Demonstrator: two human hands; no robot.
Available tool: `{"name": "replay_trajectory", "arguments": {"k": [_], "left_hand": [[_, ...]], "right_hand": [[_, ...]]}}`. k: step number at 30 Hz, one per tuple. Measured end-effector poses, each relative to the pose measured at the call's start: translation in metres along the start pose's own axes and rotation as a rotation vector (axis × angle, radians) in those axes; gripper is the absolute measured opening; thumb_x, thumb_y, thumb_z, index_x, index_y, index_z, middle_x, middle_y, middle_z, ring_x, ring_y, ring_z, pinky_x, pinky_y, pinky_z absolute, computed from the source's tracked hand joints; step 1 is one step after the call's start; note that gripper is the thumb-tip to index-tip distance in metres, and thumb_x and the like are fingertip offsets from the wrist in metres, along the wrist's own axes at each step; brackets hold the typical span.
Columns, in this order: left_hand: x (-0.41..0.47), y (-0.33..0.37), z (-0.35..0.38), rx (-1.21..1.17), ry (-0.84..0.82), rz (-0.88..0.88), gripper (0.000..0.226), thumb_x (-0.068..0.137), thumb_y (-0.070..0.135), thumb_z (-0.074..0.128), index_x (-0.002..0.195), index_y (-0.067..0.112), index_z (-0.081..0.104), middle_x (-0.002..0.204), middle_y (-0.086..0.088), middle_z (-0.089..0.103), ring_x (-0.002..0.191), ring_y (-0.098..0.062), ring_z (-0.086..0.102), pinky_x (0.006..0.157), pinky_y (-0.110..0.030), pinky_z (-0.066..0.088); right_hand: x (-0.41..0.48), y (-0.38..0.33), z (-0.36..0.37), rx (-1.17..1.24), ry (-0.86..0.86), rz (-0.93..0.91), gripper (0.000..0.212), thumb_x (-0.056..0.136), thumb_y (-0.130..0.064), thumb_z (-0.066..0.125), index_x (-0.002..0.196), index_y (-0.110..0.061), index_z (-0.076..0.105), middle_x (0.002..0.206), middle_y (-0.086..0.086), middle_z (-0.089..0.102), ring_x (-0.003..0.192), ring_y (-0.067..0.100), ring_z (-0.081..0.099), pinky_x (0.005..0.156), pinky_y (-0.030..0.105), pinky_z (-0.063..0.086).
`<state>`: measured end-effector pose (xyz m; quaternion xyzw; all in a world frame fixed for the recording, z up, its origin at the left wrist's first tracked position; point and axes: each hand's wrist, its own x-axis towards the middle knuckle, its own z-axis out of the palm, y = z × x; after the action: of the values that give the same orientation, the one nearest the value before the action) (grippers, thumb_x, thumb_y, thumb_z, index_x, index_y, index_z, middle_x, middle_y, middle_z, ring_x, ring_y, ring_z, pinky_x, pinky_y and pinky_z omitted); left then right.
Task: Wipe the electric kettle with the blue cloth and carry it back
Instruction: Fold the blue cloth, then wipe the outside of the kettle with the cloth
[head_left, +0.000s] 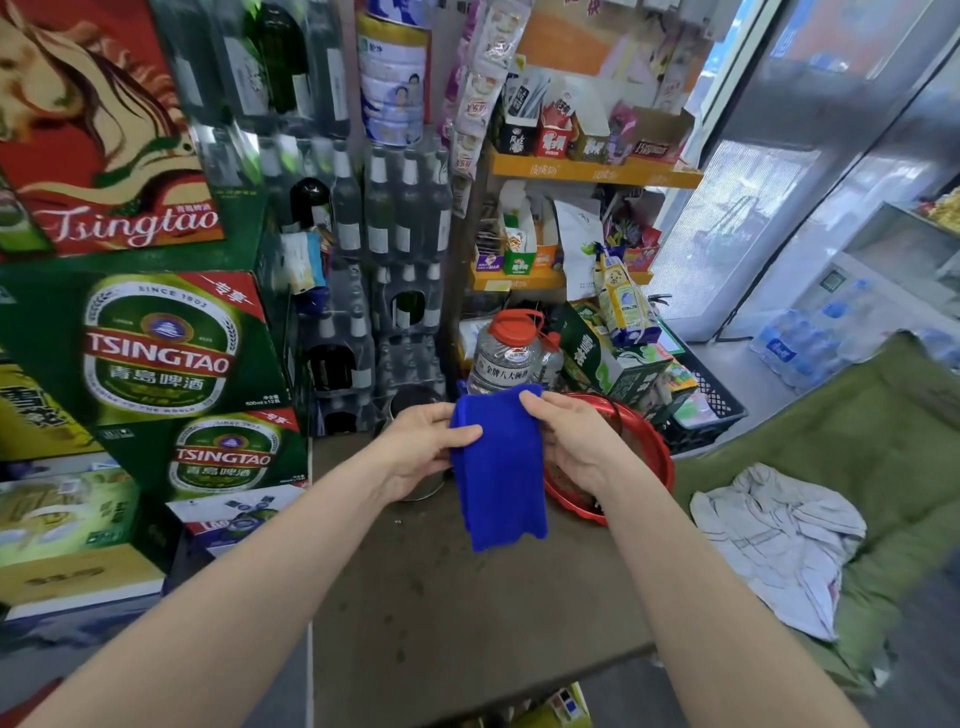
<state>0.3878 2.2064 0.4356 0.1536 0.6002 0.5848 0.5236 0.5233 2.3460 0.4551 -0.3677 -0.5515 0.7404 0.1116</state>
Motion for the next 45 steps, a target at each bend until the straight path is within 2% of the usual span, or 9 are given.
{"name": "replay_trajectory", "arguments": {"k": [8,13,18,22,26,29,34,40,45], "left_hand": [[0.004,0.014,-0.003,0.057,0.126,0.255,0.029,0.084,-0.014,0.062,0.092,0.012,0.068,0.091,-0.008,0.068,0.086,-0.024,0.065,0.064,-0.025,0.059],[0.001,0.039,-0.005,0.131,0.083,0.325,0.025,0.095,0.001,0.055,0.109,0.016,0.069,0.096,-0.007,0.074,0.08,-0.019,0.068,0.066,-0.029,0.057],[-0.002,0.045,-0.002,0.194,0.079,0.272,0.028,0.101,0.021,0.045,0.116,0.017,0.069,0.106,-0.011,0.074,0.099,-0.03,0.069,0.086,-0.042,0.054],[-0.001,0.039,-0.005,-0.006,-0.076,0.098,0.046,0.1,0.049,0.038,0.128,0.019,0.06,0.119,-0.005,0.07,0.109,-0.025,0.066,0.094,-0.045,0.053],[0.002,0.028,-0.007,0.09,-0.084,0.17,0.03,0.093,0.016,0.064,0.122,0.016,0.062,0.113,-0.005,0.071,0.089,-0.012,0.072,0.068,-0.026,0.058],[0.008,0.025,-0.01,-0.005,-0.041,0.211,0.036,0.091,0.01,0.065,0.125,0.02,0.059,0.121,-0.006,0.068,0.105,-0.021,0.069,0.083,-0.036,0.059],[0.007,0.019,-0.013,0.117,-0.01,0.22,0.035,0.094,-0.001,0.056,0.124,0.018,0.056,0.114,-0.004,0.065,0.061,0.002,0.066,0.043,-0.018,0.049],[0.016,-0.001,-0.041,-0.243,-0.107,-0.032,0.039,0.096,0.021,0.038,0.121,0.017,0.068,0.122,-0.012,0.069,0.115,-0.036,0.061,0.101,-0.054,0.048],[0.026,-0.035,-0.052,0.263,-0.254,-0.232,0.062,0.067,0.049,0.084,0.115,0.014,0.071,0.119,-0.017,0.07,0.1,-0.023,0.069,0.092,-0.042,0.052]], "right_hand": [[0.006,0.011,0.0,0.0,-0.007,-0.331,0.036,0.089,0.015,0.058,0.108,-0.009,0.076,0.123,0.021,0.069,0.124,0.041,0.061,0.105,0.057,0.05],[-0.009,-0.028,0.005,-0.419,-0.037,-0.512,0.069,0.085,0.025,0.041,0.065,-0.029,0.08,0.116,-0.004,0.061,0.107,-0.001,0.059,0.089,0.03,0.054],[-0.004,-0.028,0.01,-0.446,0.036,-0.475,0.061,0.094,0.013,0.035,0.075,-0.026,0.078,0.102,-0.008,0.073,0.1,0.026,0.069,0.085,0.058,0.058],[-0.004,-0.025,0.015,-0.314,0.114,-0.437,0.054,0.099,0.01,0.032,0.087,-0.021,0.075,0.104,-0.005,0.068,0.09,0.021,0.064,0.068,0.04,0.055],[0.003,-0.018,0.01,0.145,0.029,-0.128,0.039,0.103,-0.012,0.042,0.139,-0.022,0.054,0.114,0.011,0.07,0.095,0.025,0.07,0.082,0.04,0.056],[-0.001,0.001,0.003,0.091,-0.163,0.099,0.058,0.097,-0.053,0.053,0.139,-0.013,0.053,0.12,0.015,0.074,0.11,0.031,0.071,0.098,0.049,0.054],[0.01,0.026,-0.001,0.004,-0.151,0.0,0.049,0.091,-0.005,0.07,0.136,-0.016,0.053,0.11,0.011,0.077,0.096,0.03,0.074,0.084,0.047,0.061],[0.036,0.044,-0.003,-0.136,-0.145,-0.193,0.047,0.088,0.02,0.052,0.076,-0.024,0.065,0.094,0.014,0.063,0.089,0.03,0.054,0.064,0.032,0.044],[0.052,0.057,0.004,-0.468,-0.374,-0.151,0.043,0.083,0.025,0.045,0.084,-0.014,0.065,0.109,0.025,0.065,0.096,0.021,0.06,0.08,0.035,0.049]]}}
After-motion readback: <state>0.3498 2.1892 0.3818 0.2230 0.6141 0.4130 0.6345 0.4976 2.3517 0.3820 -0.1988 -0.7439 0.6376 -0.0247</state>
